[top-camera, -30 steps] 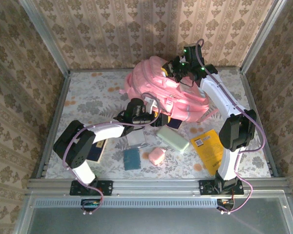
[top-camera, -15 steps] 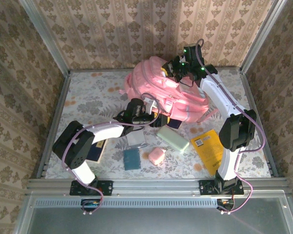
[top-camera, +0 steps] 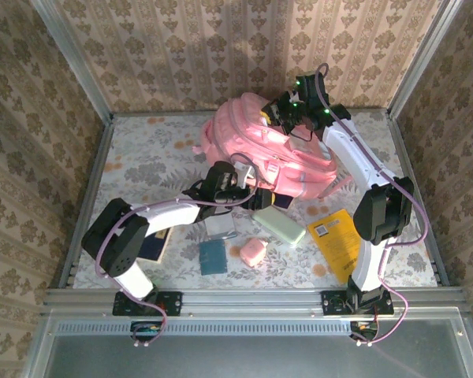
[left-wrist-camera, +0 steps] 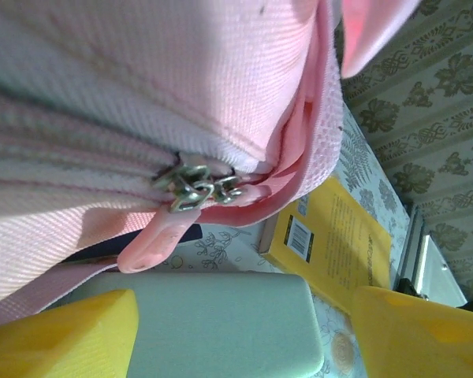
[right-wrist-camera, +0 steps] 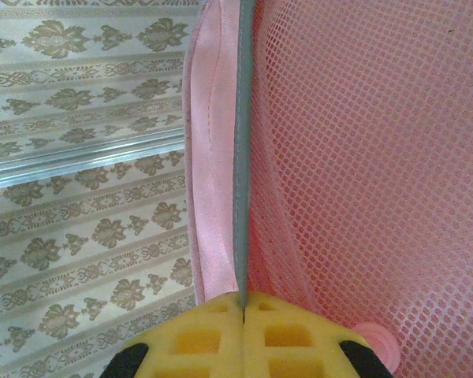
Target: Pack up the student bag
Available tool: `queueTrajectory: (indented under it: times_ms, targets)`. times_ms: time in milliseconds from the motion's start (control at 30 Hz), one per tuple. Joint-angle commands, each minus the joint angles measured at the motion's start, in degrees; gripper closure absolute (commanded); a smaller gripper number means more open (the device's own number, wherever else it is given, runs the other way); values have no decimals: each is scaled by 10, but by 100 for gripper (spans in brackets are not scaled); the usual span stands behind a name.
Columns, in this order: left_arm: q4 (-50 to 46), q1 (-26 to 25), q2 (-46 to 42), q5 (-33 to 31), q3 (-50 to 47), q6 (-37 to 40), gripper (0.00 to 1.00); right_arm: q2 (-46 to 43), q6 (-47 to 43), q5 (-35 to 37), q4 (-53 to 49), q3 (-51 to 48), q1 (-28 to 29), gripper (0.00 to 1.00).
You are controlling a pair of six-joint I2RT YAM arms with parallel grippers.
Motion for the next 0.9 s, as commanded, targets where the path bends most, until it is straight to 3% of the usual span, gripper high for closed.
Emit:
queueTrajectory:
  times_ms: [0, 333, 867]
  targets:
    - [-24, 0, -28, -18, -6, -9, 27, -19, 3, -9, 29, 21, -1, 100]
    - [-41, 14, -34, -41, 8, 14, 26, -22, 4, -16, 28, 26, 1, 100]
    - [48, 15, 24, -10, 31, 1, 26, -12, 15, -24, 36, 34, 8, 100]
